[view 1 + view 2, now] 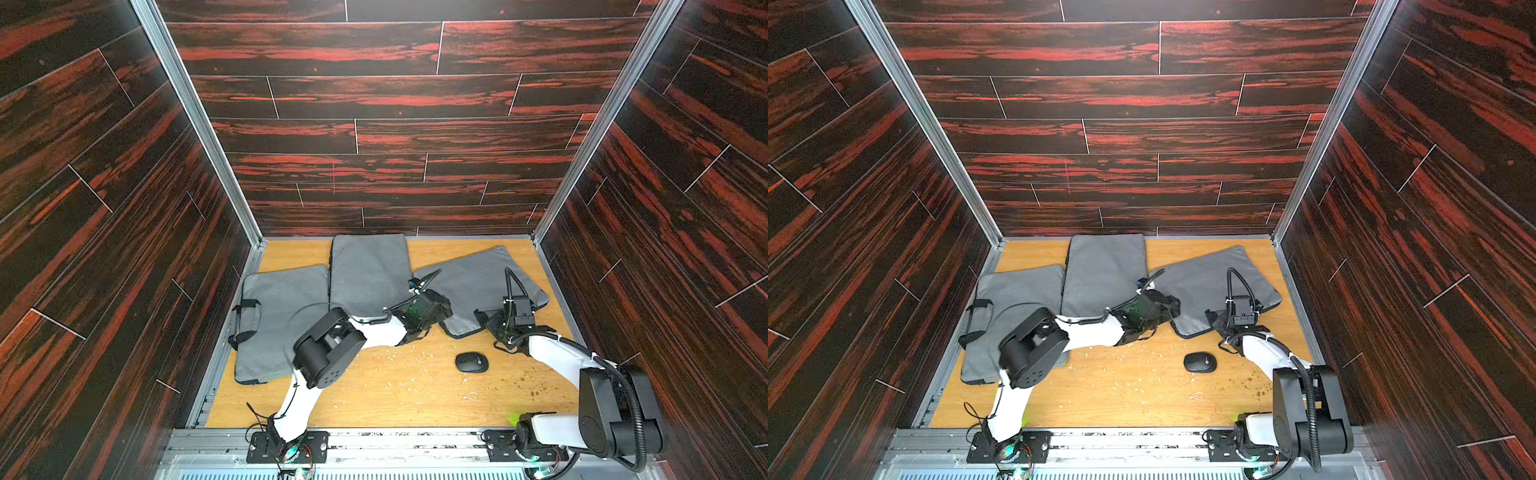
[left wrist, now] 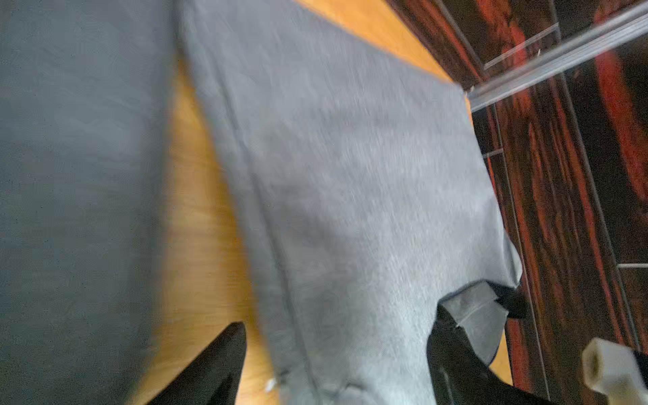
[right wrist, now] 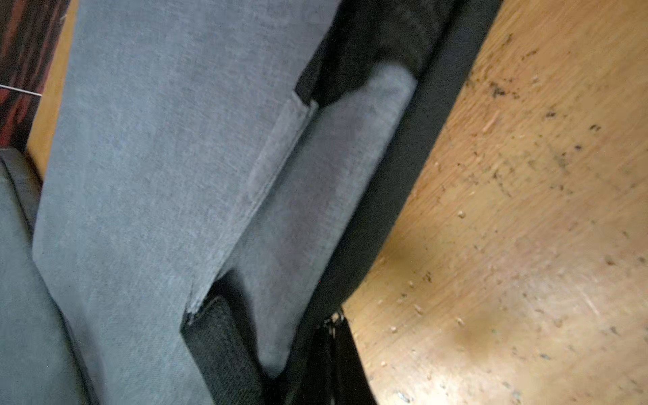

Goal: Put the mouse into the laptop bag
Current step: Unzip the zipper on the zippered laptop bag.

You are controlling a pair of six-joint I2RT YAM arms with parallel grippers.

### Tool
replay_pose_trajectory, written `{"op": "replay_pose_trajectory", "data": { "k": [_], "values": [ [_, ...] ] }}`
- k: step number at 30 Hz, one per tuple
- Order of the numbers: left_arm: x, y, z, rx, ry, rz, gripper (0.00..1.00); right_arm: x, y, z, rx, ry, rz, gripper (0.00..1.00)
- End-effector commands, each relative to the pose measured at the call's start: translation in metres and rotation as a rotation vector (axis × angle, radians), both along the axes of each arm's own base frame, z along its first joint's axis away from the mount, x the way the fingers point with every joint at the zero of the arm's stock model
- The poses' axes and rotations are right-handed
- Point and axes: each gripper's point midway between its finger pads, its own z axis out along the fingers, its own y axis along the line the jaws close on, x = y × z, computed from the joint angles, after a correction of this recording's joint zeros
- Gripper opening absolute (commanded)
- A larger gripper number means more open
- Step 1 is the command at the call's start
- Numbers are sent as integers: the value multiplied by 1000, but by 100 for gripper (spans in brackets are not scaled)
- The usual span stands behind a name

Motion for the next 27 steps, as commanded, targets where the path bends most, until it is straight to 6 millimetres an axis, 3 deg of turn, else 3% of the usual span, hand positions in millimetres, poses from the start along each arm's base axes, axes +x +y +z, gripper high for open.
{"op": "replay_pose_trajectory", "data": {
  "k": [1,4,9,13,16,21,27],
  "values": [
    [3,-14,-4,-19,32,-24,83,-2,11,5,33,-22,44,0],
    [6,-20,-14,-25,46,-31,71,-6,21,5,64,-34,76,0],
    [12,-26,-20,-22,59,-24,23,-13,42,11,85,-50,131,0],
    [14,-28,-24,-23,66,-29,2,-25,74,9,85,-43,211,0],
    [14,-29,-21,-29,67,-35,0,-34,101,11,60,-35,283,0],
    [10,-28,-13,-32,59,-58,0,-40,119,16,76,-45,361,0],
    [8,-26,-6,-46,50,-61,0,-50,160,18,118,-42,544,0]
  ]
}}
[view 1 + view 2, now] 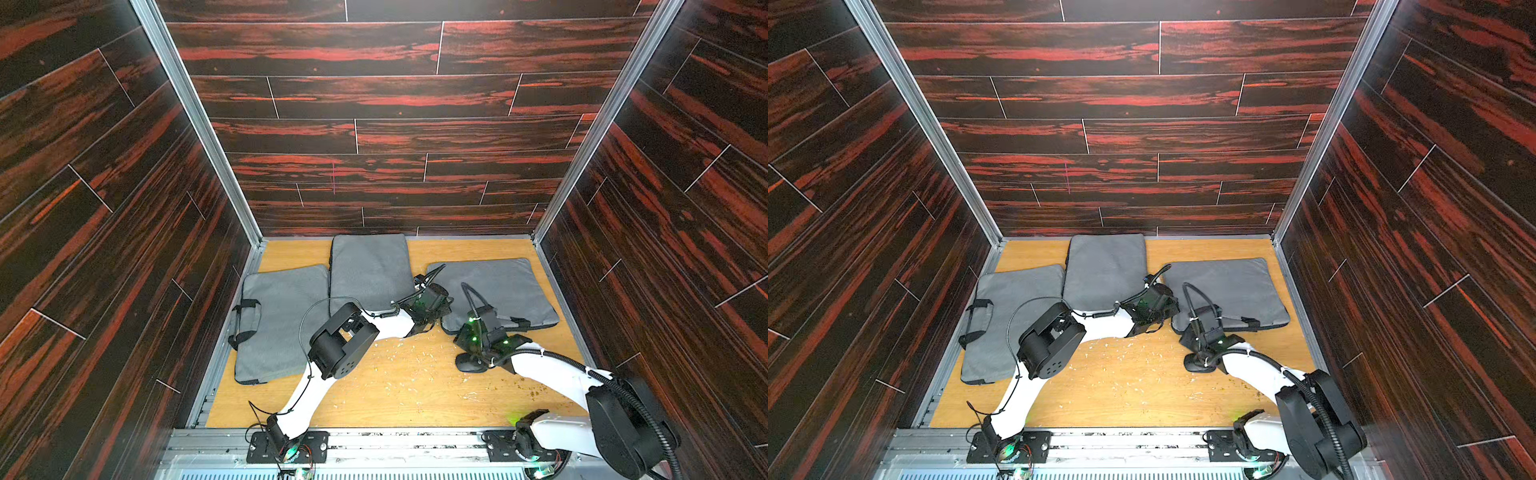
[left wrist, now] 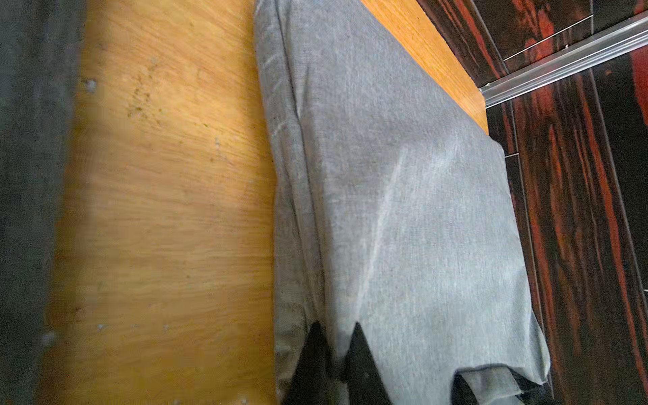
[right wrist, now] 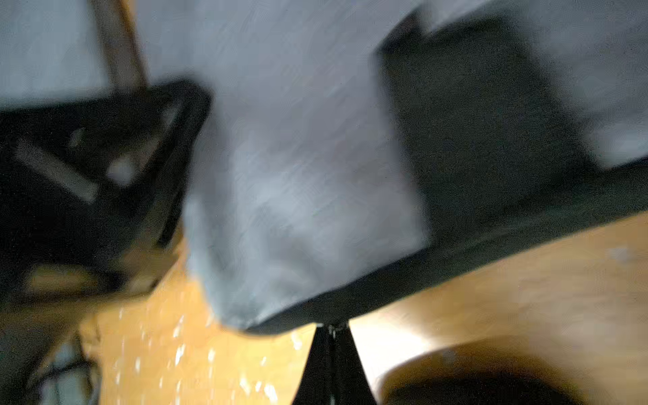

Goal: Put the mouse into the laptop bag
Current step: Unzip the zipper on the zippered laptop bag.

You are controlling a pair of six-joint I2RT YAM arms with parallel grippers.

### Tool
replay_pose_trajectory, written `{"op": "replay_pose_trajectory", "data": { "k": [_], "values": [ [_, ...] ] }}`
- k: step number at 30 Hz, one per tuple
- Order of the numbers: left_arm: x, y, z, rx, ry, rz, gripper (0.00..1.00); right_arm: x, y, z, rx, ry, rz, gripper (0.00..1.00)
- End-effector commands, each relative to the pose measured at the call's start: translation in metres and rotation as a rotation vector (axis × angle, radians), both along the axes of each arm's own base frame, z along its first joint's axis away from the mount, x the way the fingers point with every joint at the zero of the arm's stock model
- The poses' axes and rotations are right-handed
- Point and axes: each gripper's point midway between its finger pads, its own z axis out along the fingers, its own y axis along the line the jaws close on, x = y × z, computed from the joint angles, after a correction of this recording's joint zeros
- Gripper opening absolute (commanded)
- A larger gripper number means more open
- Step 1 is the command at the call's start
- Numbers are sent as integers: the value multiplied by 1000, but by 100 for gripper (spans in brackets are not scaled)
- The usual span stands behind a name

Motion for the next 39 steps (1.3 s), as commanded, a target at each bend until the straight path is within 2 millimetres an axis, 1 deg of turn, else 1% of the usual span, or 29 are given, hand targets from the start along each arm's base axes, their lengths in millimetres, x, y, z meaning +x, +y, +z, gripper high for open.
{"op": "replay_pose_trajectory", "data": {
  "k": [1,3,5,9,12,13,14,15,16,17,20,23,25,27,29,30,32,37,38,39],
  "values": [
    [-16,-11,14,-35,12,-61,0,1,38,14,96,-21,142,0],
    [-16,-9,12,-35,15,-54,0,1,35,8,89,-16,129,0],
    [-17,-2,13,-44,0,-21,0,3,26,3,60,-15,83,0],
    [-21,11,34,-37,-82,40,0,9,5,-3,55,-1,15,0],
    [-29,16,52,-14,-138,64,0,12,-18,-9,56,3,-62,0],
    [-35,17,57,-2,-150,71,20,12,-29,-11,50,2,-99,0],
    [-40,18,60,17,-163,82,53,11,-38,-12,42,7,-129,0],
    [-45,17,64,38,-178,85,73,11,-45,-12,32,6,-152,0],
    [-50,16,68,60,-193,88,91,11,-55,-12,12,4,-182,0],
    [-53,15,71,79,-204,90,98,11,-64,-13,-2,6,-211,0],
    [-53,16,67,92,-198,104,100,10,-82,-13,16,6,-261,0],
    [-48,27,59,104,-192,142,100,7,-98,-11,3,-4,-312,0],
    [-41,33,53,107,-173,157,100,5,-104,-11,-7,-4,-329,0],
    [-31,33,41,93,-135,151,100,4,-103,-14,2,-1,-321,0],
    [-22,28,23,59,-75,127,100,1,-103,-18,6,10,-318,0],
    [-18,21,17,26,-55,100,100,0,-103,-19,7,12,-319,0],
    [-13,9,7,-18,-26,61,100,-3,-104,-22,3,18,-323,0],
    [-7,-5,-14,-42,26,34,100,-3,-104,-19,-2,12,-314,0],
    [-6,-8,-17,-47,36,29,98,-5,-103,-19,6,12,-312,0],
    [-5,-11,-19,-54,45,22,92,-5,-102,-19,15,11,-307,0]
  ]
}}
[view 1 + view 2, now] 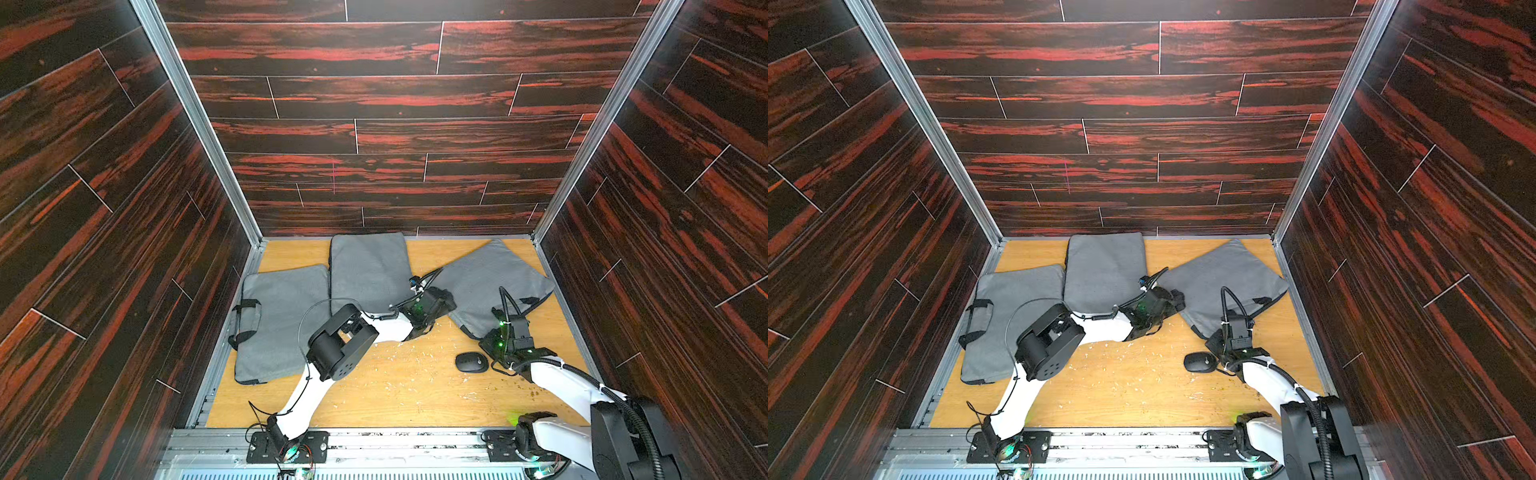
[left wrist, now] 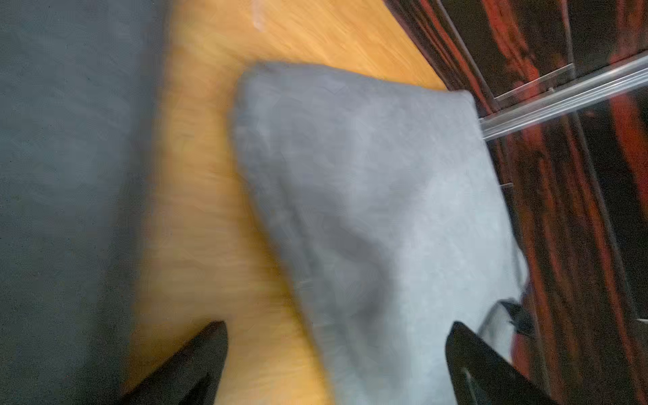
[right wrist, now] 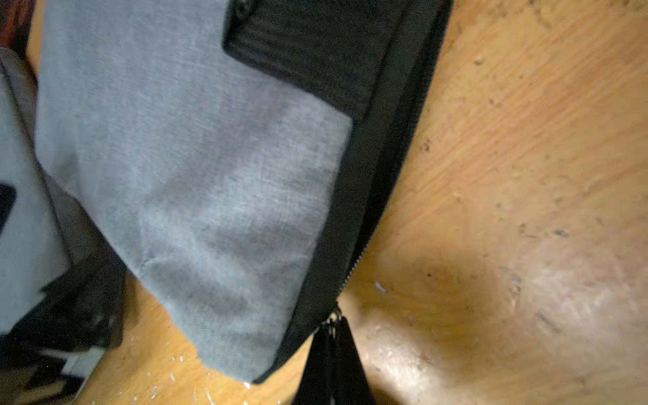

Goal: Put the mouse into the laptop bag
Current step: Unzip the zipper on the zippered laptop bag.

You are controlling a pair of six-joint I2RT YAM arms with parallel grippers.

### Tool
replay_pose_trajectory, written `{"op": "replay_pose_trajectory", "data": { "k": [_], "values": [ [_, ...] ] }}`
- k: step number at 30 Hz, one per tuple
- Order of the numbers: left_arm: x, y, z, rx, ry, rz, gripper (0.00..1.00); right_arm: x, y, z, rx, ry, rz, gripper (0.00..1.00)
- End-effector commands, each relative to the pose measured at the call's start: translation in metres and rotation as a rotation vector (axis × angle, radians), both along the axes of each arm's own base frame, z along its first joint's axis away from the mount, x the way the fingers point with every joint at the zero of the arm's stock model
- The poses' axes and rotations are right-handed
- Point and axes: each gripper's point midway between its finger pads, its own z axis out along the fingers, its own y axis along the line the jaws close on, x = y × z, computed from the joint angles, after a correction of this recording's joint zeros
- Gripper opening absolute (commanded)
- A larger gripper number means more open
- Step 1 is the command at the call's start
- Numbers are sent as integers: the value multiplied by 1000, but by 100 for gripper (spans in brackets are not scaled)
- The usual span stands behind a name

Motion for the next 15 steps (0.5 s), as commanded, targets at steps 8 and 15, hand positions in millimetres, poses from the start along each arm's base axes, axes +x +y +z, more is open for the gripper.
{"op": "replay_pose_trajectory", "data": {
  "k": [8,15],
  "values": [
    [-8,-17,-30,-17,101,-59,12,-11,36,-1,66,1,113,0],
    [-10,-18,-28,-17,106,-66,0,-11,82,9,41,-13,228,0]
  ]
}}
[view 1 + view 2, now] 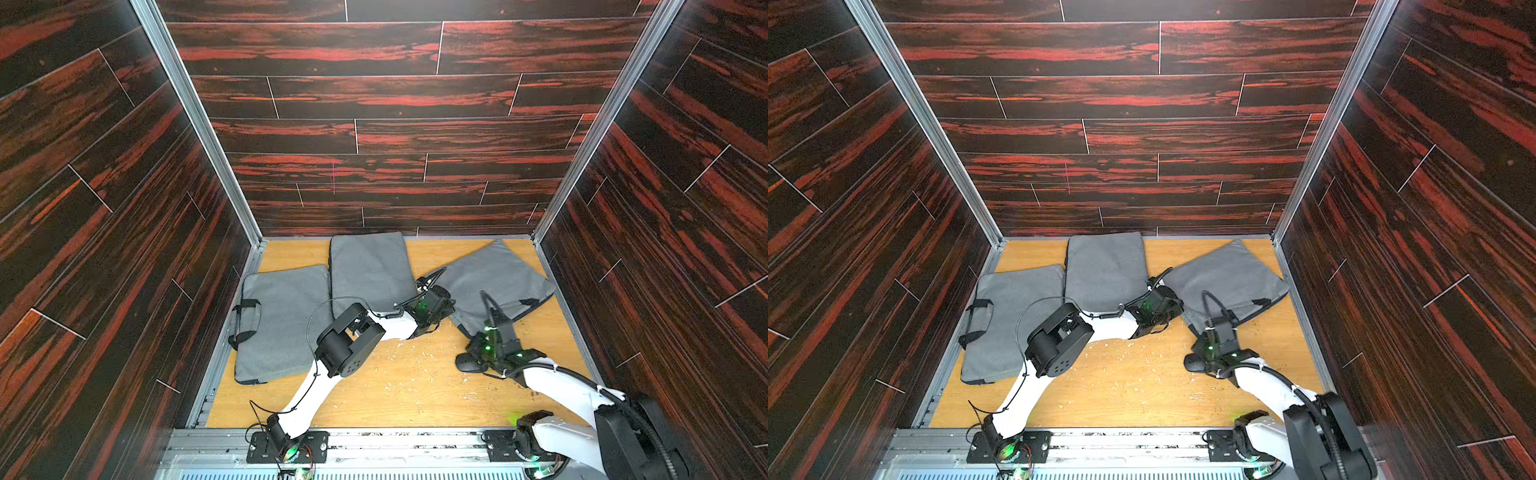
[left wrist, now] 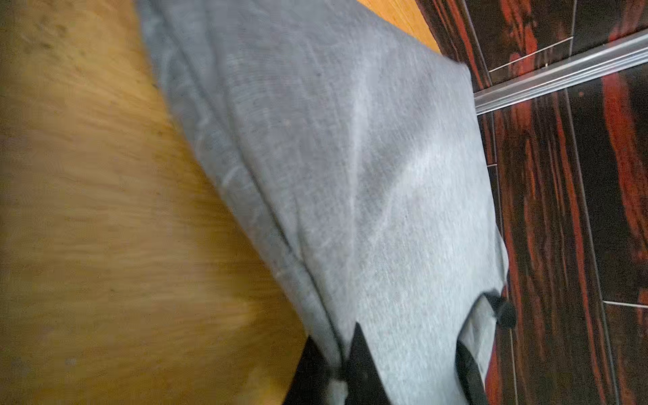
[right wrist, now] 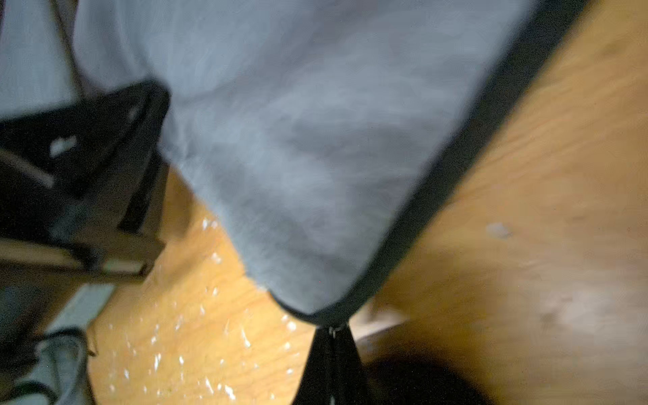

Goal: Put the mouse into the laptop bag
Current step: Unzip the zipper on the zippered laptop bag.

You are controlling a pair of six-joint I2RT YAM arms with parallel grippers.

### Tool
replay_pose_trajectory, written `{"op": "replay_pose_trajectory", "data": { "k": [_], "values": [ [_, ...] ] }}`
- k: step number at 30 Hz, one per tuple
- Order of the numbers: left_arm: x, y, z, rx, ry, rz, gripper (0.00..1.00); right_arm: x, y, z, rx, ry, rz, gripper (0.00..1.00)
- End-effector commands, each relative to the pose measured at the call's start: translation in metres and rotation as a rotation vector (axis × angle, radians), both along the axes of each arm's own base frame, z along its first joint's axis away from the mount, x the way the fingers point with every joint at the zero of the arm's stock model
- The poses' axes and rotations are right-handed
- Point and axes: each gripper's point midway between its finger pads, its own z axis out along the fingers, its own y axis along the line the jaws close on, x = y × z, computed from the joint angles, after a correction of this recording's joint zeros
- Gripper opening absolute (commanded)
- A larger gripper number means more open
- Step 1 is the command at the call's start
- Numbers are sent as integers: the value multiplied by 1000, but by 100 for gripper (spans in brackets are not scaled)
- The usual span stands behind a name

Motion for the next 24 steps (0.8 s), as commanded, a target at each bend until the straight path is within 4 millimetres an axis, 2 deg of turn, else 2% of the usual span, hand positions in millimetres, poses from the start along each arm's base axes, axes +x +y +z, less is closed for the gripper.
{"op": "replay_pose_trajectory", "data": {
  "k": [1,5,8,13,15,20,24],
  "values": [
    [-11,1,-16,44,51,-21,0,1,21,5,27,8,38,0],
    [-12,12,-8,60,29,8,0,8,21,4,7,13,23,0],
    [-15,22,10,63,-30,24,0,11,5,0,-49,28,-31,0],
    [-25,40,38,120,-123,87,0,19,-13,-6,-20,39,-93,0],
    [-30,42,48,122,-162,98,0,23,-23,-6,-23,40,-123,0],
    [-45,25,75,156,-273,45,0,27,-35,-6,3,35,-156,0],
    [-50,8,93,180,-329,-9,0,24,-44,-10,-20,41,-182,0]
  ]
}}
